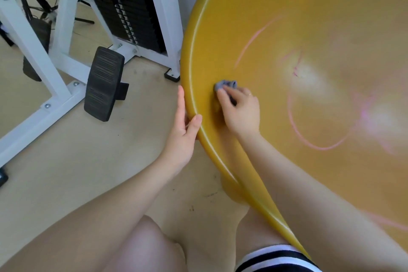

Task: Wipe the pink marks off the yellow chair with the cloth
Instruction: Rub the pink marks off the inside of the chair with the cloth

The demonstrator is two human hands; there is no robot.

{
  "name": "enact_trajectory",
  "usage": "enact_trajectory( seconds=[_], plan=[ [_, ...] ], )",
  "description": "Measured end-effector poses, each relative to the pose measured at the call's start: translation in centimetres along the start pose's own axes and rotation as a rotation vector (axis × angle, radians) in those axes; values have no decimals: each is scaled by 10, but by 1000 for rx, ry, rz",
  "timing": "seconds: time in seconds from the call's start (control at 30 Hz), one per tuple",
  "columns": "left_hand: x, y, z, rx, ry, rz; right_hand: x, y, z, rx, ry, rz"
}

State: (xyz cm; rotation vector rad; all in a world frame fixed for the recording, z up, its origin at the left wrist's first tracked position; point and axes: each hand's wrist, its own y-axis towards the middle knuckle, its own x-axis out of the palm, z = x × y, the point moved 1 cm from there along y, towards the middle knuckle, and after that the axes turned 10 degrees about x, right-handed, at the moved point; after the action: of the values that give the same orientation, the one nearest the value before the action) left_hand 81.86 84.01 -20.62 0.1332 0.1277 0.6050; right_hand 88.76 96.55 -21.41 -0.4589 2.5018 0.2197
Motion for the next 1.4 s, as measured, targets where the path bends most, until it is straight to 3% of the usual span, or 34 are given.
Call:
enact_trajectory(
  seconds=[0.13, 0.27, 0.33, 0.47, 0.53, 0.73, 0.87, 0.97, 1.07, 1.13, 1.3, 1.4],
  plan=[
    [3, 0, -1, 34, -8, 4, -4, -50, 10, -166, -28, -34],
    [1, 1, -3, 17, 4, 1, 0, -8, 21, -234, -125, 67],
    [0, 1, -2, -3, 1, -4, -3, 29, 35, -172, -225, 147],
    [1, 4, 1, -5, 59, -15, -19, 83, 47, 172, -252, 173],
    [1, 4, 1, 31, 131, -12, -20, 79, 38, 195, -287, 155],
    [3, 3, 0, 71, 134, -3, -16, -20, 39, -254, -237, -26],
    [2, 4, -1, 77, 173, -18, -21, -18, 46, -336, -215, -65],
    [0, 4, -1, 105, 470, 2, -20, 33, 55, -275, -330, 81],
    [-2, 8, 3, 274, 938, 38, -28, 82, 58, 33, -368, 127],
    [-5, 12, 8, 372, 1150, 40, -30, 90, 53, 135, -371, 142],
    [11, 19, 27, 539, 1608, -176, -23, 27, 49, -88, -435, 65],
    [28, 29, 39, 360, 1792, -395, -30, -19, 53, -241, -362, 8]
  ],
)
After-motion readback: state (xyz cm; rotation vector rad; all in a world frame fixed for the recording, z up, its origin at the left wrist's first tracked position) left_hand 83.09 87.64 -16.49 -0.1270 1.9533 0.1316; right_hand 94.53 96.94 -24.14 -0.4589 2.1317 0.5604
